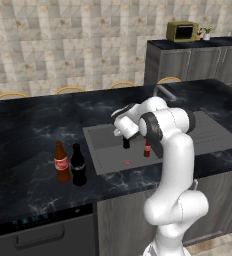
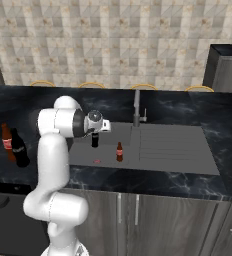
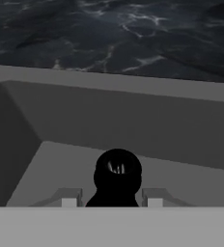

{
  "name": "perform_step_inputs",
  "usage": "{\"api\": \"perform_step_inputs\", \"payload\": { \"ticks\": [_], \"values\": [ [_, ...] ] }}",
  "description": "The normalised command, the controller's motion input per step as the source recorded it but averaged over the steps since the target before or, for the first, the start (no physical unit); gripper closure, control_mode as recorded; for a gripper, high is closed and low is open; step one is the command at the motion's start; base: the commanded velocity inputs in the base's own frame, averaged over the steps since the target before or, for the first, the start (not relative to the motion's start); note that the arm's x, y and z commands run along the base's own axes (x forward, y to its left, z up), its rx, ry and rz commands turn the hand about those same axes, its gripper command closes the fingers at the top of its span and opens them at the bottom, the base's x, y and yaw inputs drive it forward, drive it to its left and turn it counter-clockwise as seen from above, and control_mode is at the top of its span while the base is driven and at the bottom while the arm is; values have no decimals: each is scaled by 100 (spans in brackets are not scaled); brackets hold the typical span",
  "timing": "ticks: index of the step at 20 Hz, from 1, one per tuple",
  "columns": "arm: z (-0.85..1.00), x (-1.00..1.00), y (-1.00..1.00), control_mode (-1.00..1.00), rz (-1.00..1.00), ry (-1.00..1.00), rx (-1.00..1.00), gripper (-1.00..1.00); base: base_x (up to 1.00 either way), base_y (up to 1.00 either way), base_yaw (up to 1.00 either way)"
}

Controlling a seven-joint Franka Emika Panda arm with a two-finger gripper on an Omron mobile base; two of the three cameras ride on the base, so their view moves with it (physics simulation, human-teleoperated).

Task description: Place the large bottle from the dining counter next to the other large bottle outside the sink, and place the small bottle from the dining counter next to the other small bottle inside the sink.

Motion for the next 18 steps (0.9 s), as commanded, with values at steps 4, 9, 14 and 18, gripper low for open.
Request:
{"api": "perform_step_inputs", "payload": {
  "ticks": [4, 9, 14, 18],
  "values": [
    [-47, 13, 4, -100, 14, 0, 0, 100, 0, 0, 0],
    [-40, 20, 3, -100, 13, 0, 0, 100, 0, 0, 0],
    [-18, 33, 4, -100, 5, 0, 0, 100, 0, 0, 0],
    [-13, 45, 5, -100, 1, 0, 0, 100, 0, 0, 0]
  ]
}}
